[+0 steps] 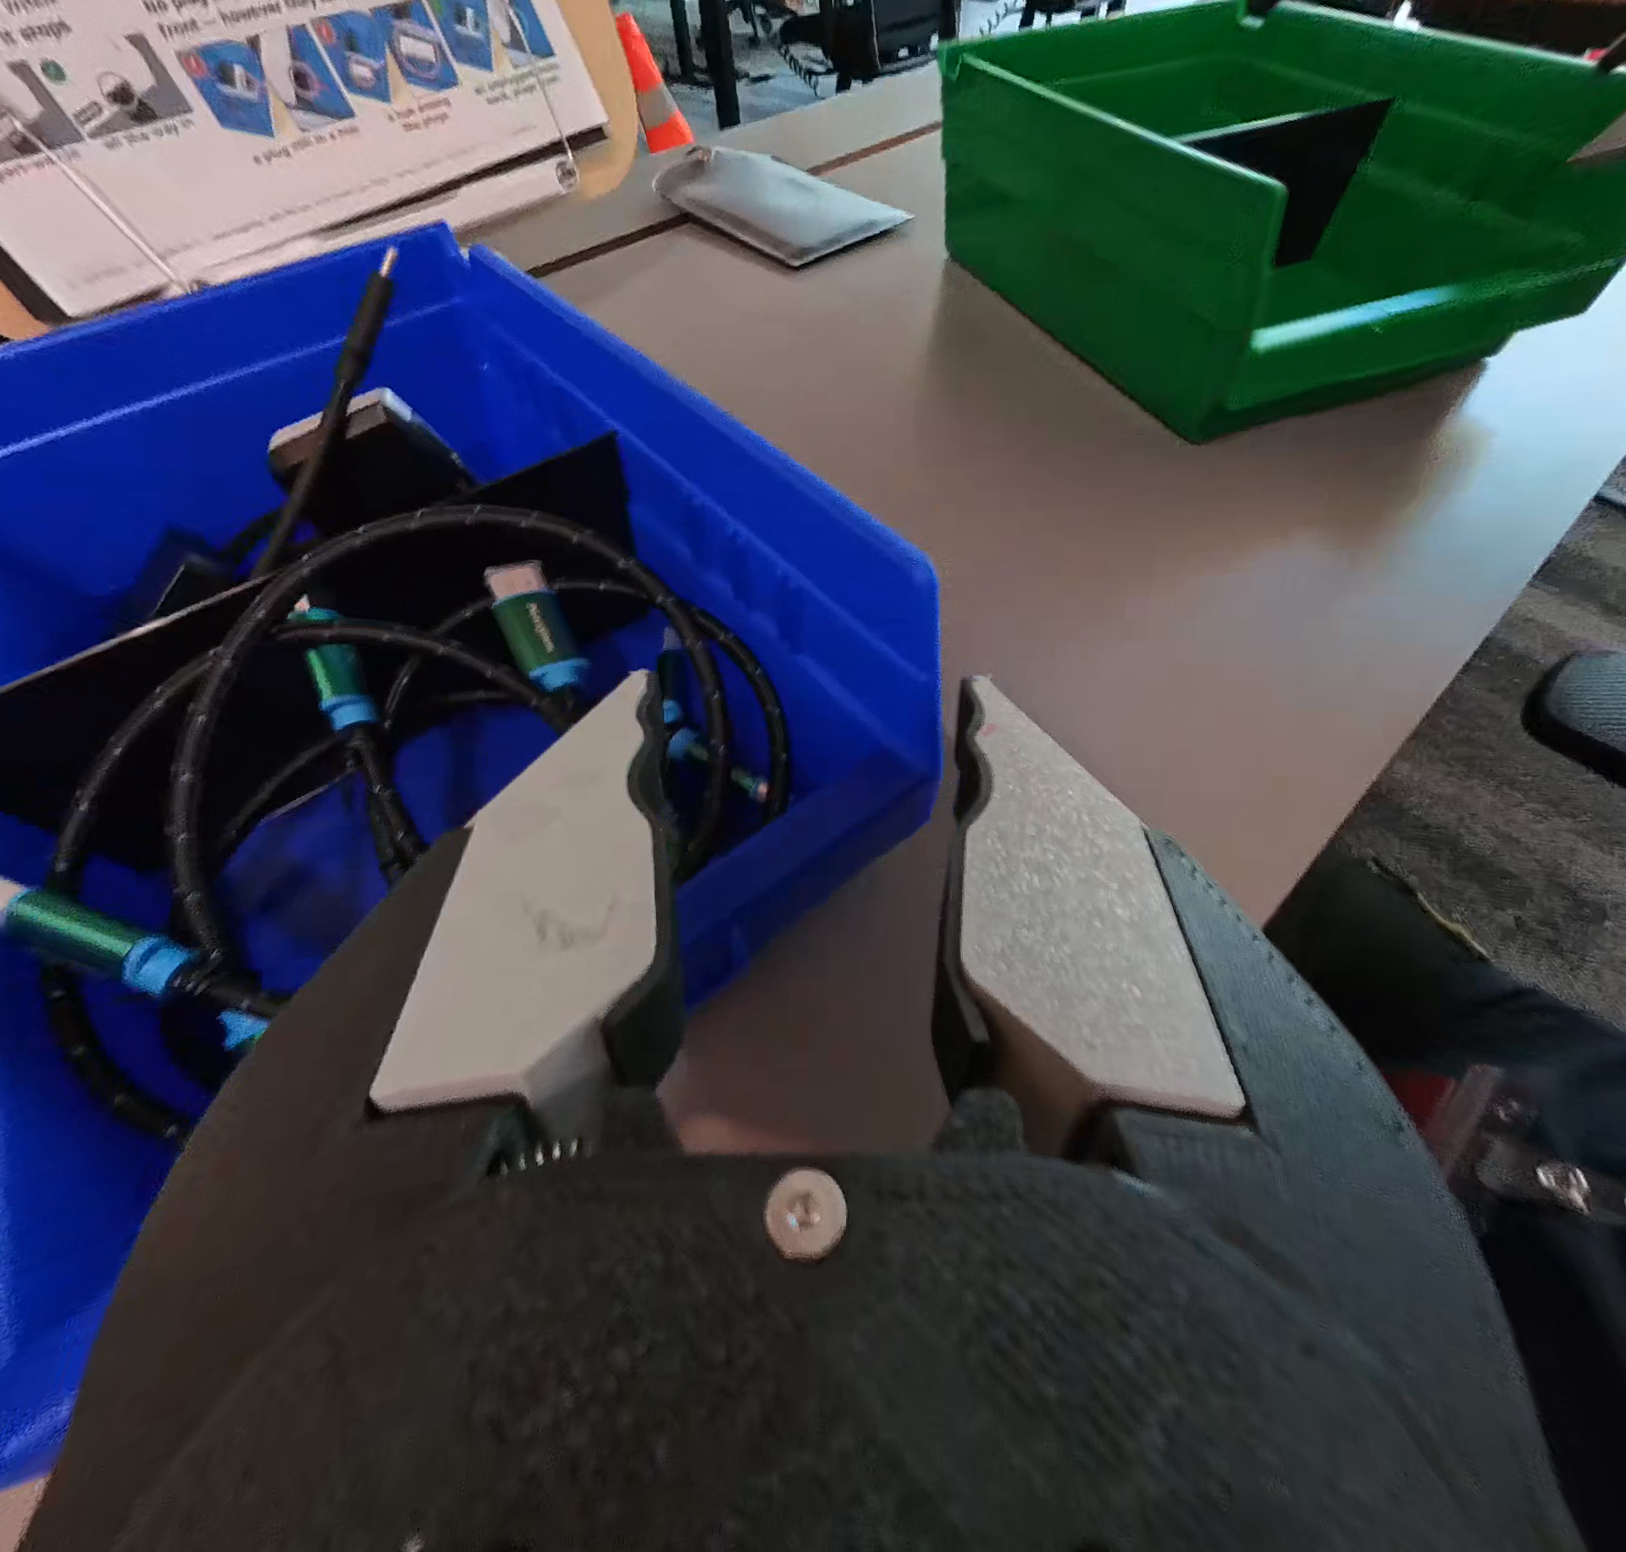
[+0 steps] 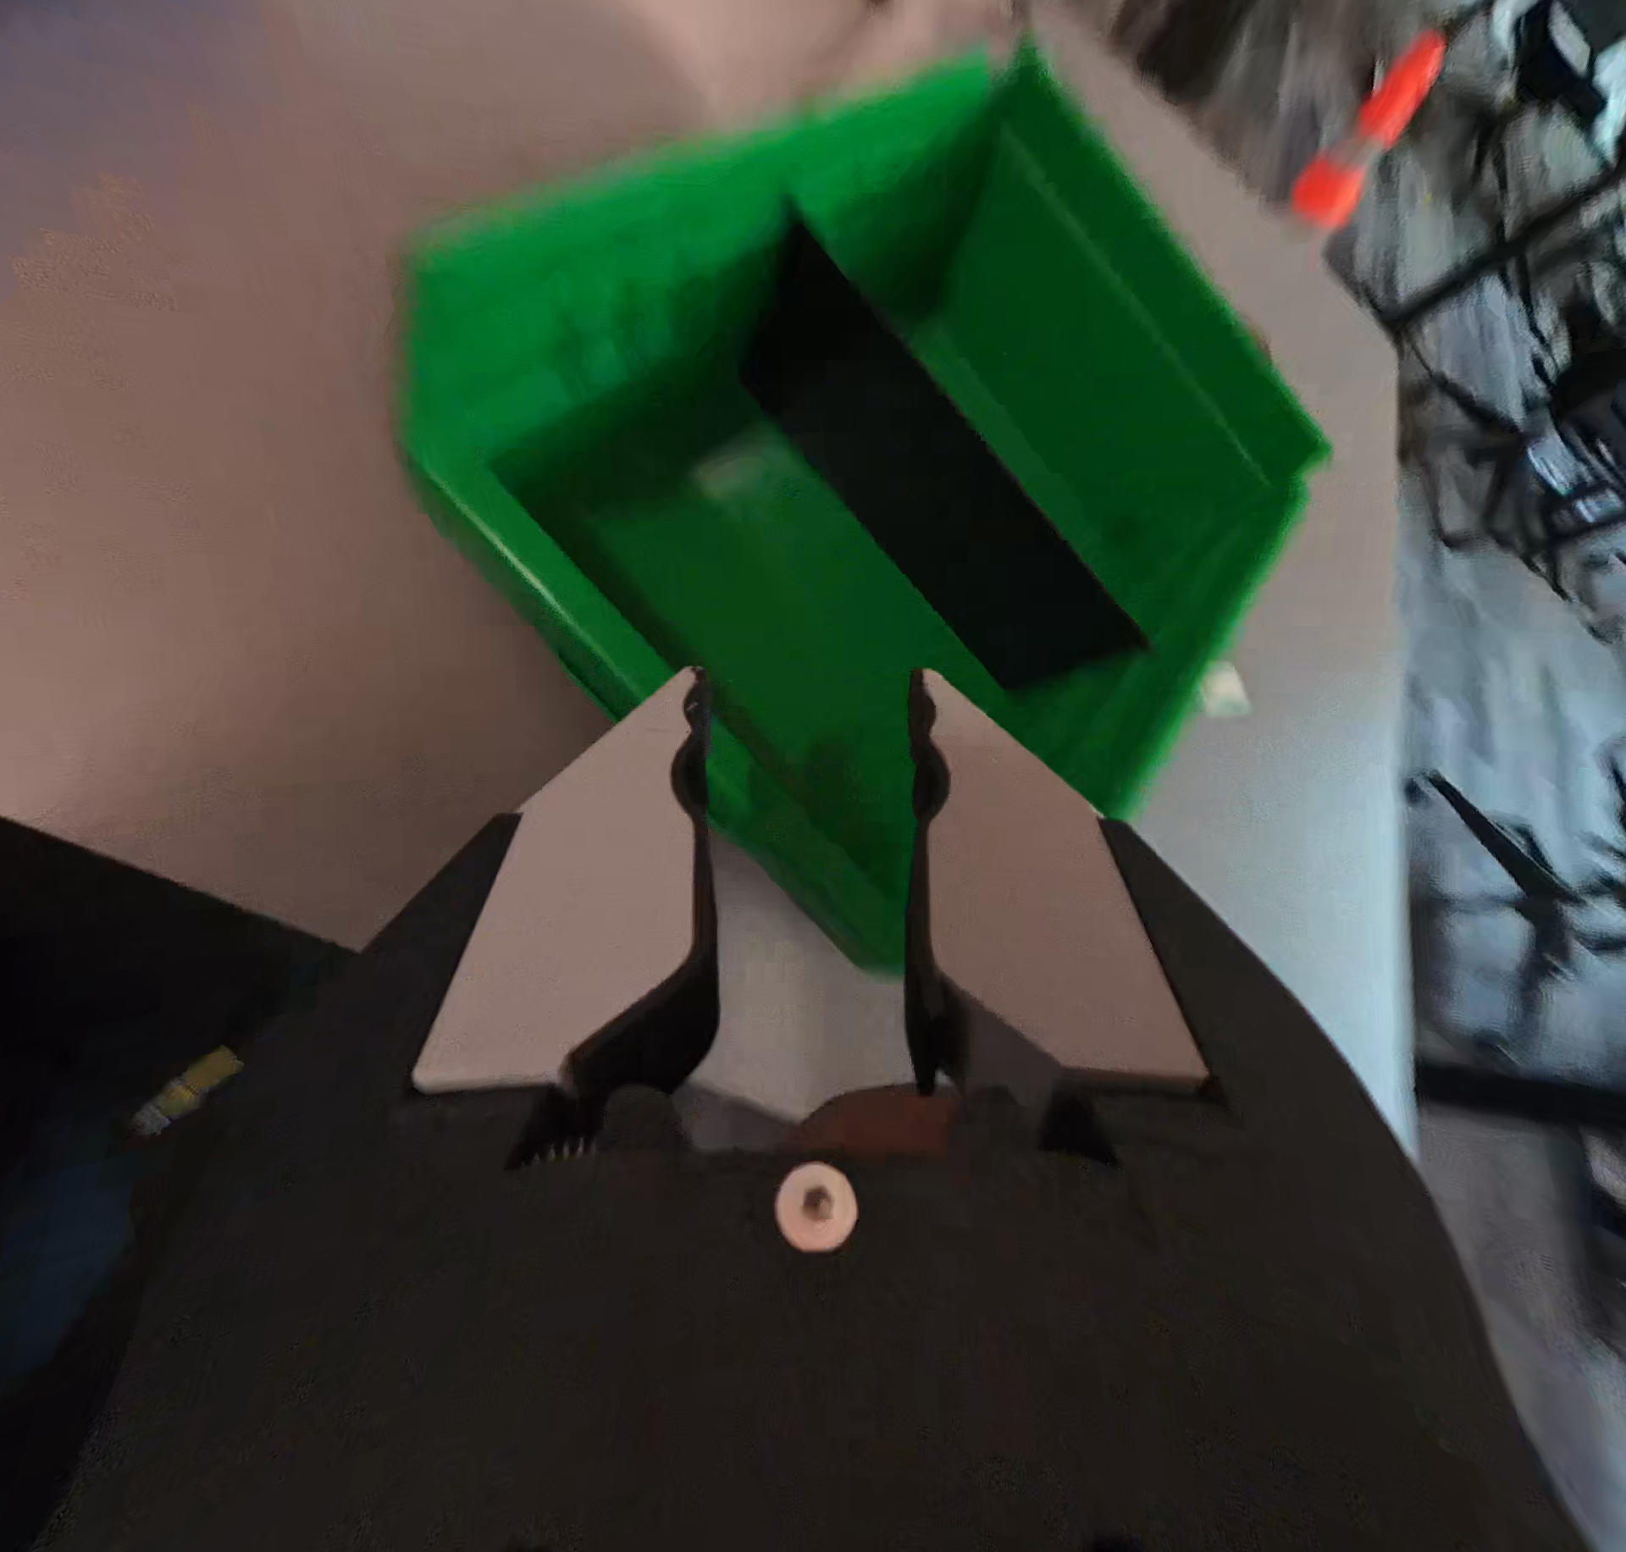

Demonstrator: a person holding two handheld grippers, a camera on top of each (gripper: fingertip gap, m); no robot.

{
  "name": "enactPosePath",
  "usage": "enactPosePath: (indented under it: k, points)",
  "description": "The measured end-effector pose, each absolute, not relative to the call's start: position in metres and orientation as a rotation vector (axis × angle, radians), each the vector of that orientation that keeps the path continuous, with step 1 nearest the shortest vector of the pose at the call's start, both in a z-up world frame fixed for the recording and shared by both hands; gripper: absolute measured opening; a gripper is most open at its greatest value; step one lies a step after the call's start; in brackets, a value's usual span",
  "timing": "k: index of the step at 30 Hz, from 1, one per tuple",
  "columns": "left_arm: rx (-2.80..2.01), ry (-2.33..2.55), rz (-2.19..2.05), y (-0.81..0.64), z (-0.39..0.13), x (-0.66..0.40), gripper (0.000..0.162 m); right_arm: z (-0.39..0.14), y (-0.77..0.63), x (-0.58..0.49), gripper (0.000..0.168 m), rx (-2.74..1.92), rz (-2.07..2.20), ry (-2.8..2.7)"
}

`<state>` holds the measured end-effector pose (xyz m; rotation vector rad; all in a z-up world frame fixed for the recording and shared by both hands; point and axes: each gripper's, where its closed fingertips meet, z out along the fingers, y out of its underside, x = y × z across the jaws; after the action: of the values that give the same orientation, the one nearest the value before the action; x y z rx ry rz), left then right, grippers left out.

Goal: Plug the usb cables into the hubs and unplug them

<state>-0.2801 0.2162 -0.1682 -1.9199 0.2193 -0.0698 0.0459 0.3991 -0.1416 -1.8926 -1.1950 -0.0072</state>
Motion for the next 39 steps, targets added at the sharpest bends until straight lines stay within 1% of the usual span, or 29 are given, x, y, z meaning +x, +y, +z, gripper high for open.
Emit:
enactPosePath:
  k: [3, 4, 6, 7, 9, 10, 11, 12, 13, 14, 15, 18, 25, 28, 30, 32, 34, 37, 39]
  points:
    - [-1.883, 0.227, -0.002, 0.237, -0.166, -0.268, 0.065, -0.122, 0.371, -0.014, 0.058, -1.715, 0.322, -1.121]
    - [-1.888, 0.226, 0.056, 0.246, -0.170, -0.268, 0.066, -0.121, 0.366, -0.032, 0.062, -1.680, 0.377, -1.089]
    - [-1.891, 0.206, 0.112, 0.260, -0.178, -0.268, 0.065, -0.130, 0.370, -0.058, 0.070, -1.666, 0.353, -1.025]
    - [-1.874, 0.192, 0.151, 0.264, -0.178, -0.271, 0.054, -0.137, 0.376, -0.066, 0.069, -1.673, 0.297, -1.008]
    - [-1.876, 0.208, 0.158, 0.267, -0.180, -0.272, 0.044, -0.150, 0.398, -0.070, 0.061, -1.668, 0.113, -0.964]
    - [-1.876, 0.208, 0.177, 0.266, -0.179, -0.274, 0.042, -0.152, 0.410, -0.067, 0.048, -1.649, 0.024, -0.925]
    - [-1.874, 0.198, 0.216, 0.264, -0.178, -0.280, 0.037, -0.154, 0.417, -0.068, 0.039, -1.623, 0.002, -0.905]
    - [-1.854, 0.166, 0.274, 0.259, -0.173, -0.289, 0.025, -0.156, 0.417, -0.072, 0.026, -1.604, 0.042, -0.902]
    - [-1.848, 0.118, 0.364, 0.251, -0.171, -0.308, 0.011, -0.157, 0.415, -0.073, 0.024, -1.593, 0.077, -0.896]
    - [-1.825, 0.083, 0.439, 0.242, -0.169, -0.328, 0.001, -0.157, 0.414, -0.071, 0.019, -1.583, 0.088, -0.897]
    - [-1.814, 0.101, 0.421, 0.235, -0.169, -0.339, 0.003, -0.157, 0.413, -0.068, 0.015, -1.575, 0.094, -0.900]
    - [-1.842, 0.071, 0.373, 0.215, -0.170, -0.360, 0.003, -0.157, 0.409, -0.055, 0.013, -1.573, 0.107, -0.903]
    - [-1.825, -0.077, 0.542, 0.188, -0.169, -0.398, 0.002, -0.157, 0.379, -0.036, 0.009, -1.584, 0.341, -1.019]
    - [-1.834, -0.149, 0.551, 0.181, -0.169, -0.410, 0.002, -0.158, 0.380, -0.024, 0.004, -1.603, 0.394, -1.000]
    - [-1.820, -0.200, 0.478, 0.180, -0.167, -0.411, 0.001, -0.158, 0.392, -0.010, 0.001, -1.641, 0.362, -0.917]
    - [-1.810, -0.227, 0.399, 0.182, -0.165, -0.410, 0.001, -0.159, 0.401, -0.003, 0.000, -1.684, 0.361, -0.833]
    - [-1.811, -0.230, 0.410, 0.185, -0.164, -0.414, 0.001, -0.159, 0.406, -0.007, 0.001, -1.700, 0.350, -0.793]
    - [-1.844, -0.232, 0.488, 0.190, -0.166, -0.423, 0.001, -0.159, 0.414, -0.014, 0.003, -1.704, 0.175, -0.751]
    - [-1.839, -0.269, 0.462, 0.190, -0.166, -0.428, 0.001, -0.159, 0.413, -0.018, 0.005, -1.700, 0.070, -0.721]
